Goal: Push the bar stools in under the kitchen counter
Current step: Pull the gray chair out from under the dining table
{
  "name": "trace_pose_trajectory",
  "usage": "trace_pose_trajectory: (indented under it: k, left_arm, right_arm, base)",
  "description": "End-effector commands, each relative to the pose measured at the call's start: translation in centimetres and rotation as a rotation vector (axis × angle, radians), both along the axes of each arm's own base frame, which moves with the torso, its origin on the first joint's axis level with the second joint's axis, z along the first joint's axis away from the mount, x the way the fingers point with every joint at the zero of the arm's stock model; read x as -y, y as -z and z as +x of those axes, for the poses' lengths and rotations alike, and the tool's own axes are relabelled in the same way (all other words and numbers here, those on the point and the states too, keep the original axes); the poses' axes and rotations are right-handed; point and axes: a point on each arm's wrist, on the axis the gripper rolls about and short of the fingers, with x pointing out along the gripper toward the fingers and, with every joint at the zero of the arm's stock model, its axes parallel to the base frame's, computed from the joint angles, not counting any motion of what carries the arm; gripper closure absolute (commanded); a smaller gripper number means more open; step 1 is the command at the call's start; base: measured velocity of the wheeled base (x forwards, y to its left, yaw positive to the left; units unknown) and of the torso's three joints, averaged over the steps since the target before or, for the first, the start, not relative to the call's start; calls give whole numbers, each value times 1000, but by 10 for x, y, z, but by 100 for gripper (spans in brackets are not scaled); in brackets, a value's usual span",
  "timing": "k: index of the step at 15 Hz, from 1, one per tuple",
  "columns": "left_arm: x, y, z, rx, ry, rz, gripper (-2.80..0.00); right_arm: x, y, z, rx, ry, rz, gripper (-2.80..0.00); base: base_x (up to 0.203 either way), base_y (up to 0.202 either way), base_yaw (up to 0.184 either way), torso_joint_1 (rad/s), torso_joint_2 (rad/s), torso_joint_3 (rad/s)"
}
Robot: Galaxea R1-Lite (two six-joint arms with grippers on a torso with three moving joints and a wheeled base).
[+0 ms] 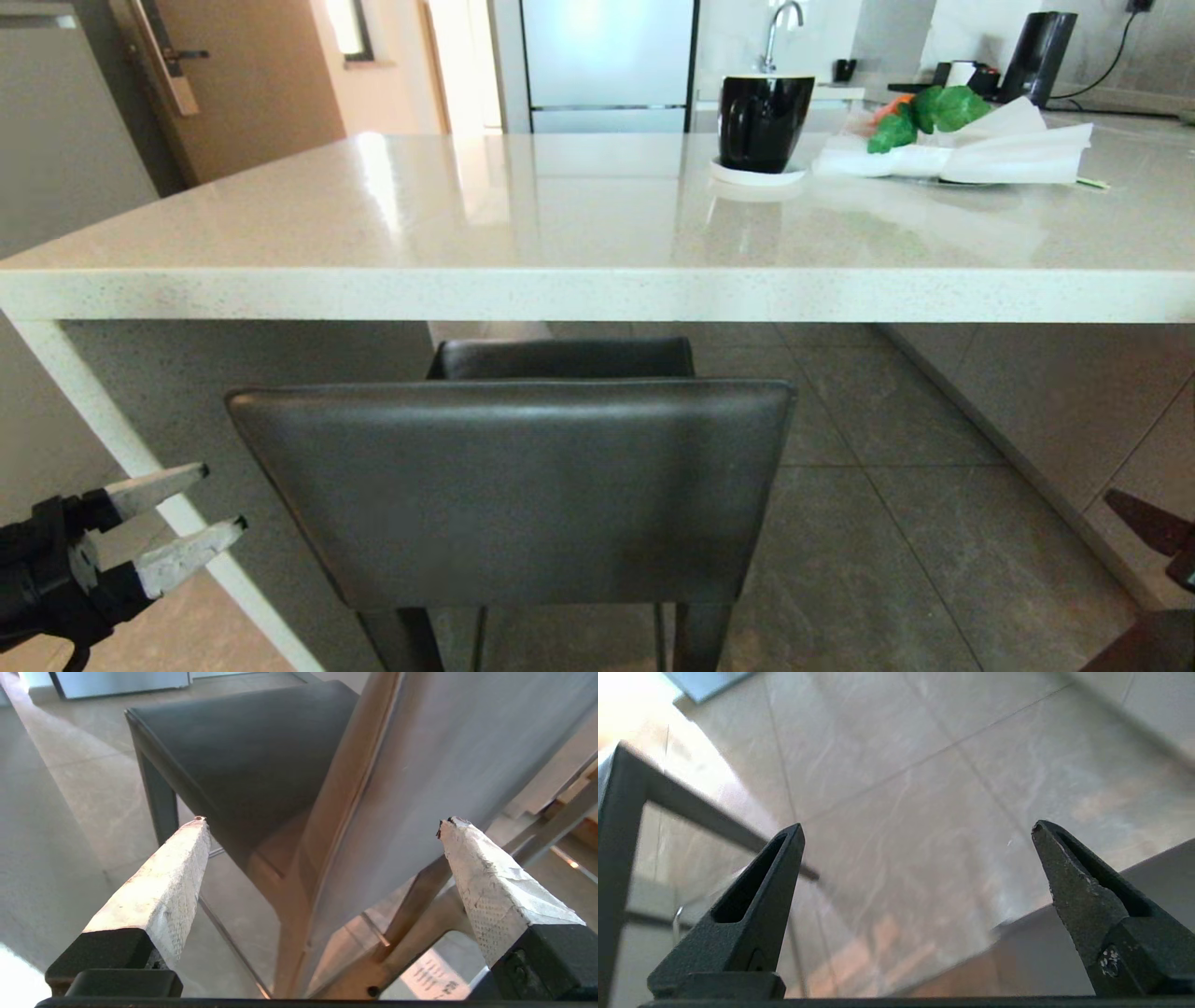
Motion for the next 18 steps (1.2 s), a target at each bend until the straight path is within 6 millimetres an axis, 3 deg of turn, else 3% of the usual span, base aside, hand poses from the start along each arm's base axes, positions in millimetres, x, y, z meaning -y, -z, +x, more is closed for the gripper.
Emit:
trace_pose_trajectory:
  k: [1, 4, 10, 14, 18]
  left_arm:
    - [-1, 12, 3, -24, 9, -17, -280]
    - [3, 13, 4, -29, 30, -20, -280]
    - [6, 11, 7, -18, 63, -13, -280]
    - [14, 10, 17, -8, 127, -5, -280]
    - [21, 10, 23, -5, 172, -4, -280]
  right_arm:
    - [14, 11, -3, 21, -87, 30, -280]
    - [3, 2, -8, 101, -329, -35, -280]
    - [-52, -7, 14, 190, -897, -57, -280]
    - [-74, -8, 43, 208, -1102, -99, -280]
    - [-99, -7, 40, 215, -1257, -85, -280]
  base:
    - [0, 0, 0, 0, 0, 0]
    - [0, 0, 0, 0, 0, 0]
    - [0, 0, 0, 0, 0, 0]
    - [0, 0, 0, 0, 0, 0]
    - [0, 0, 0, 0, 0, 0]
